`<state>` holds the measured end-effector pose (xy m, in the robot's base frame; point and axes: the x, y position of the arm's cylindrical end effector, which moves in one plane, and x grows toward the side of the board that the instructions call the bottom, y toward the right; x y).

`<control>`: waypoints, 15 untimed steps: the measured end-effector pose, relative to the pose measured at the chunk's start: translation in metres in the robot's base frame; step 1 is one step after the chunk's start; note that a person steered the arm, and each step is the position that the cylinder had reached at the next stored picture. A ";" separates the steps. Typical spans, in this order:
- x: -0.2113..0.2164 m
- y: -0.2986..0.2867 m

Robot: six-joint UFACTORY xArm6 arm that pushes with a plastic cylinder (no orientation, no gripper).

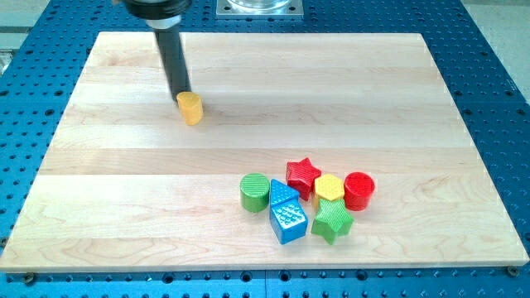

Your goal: Push the heart towards the left edge of the board

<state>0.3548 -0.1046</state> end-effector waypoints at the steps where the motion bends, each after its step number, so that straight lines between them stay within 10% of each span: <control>1: 0.000 0.093; 6: 0.044 -0.105; 15: 0.008 -0.098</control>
<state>0.3630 -0.2027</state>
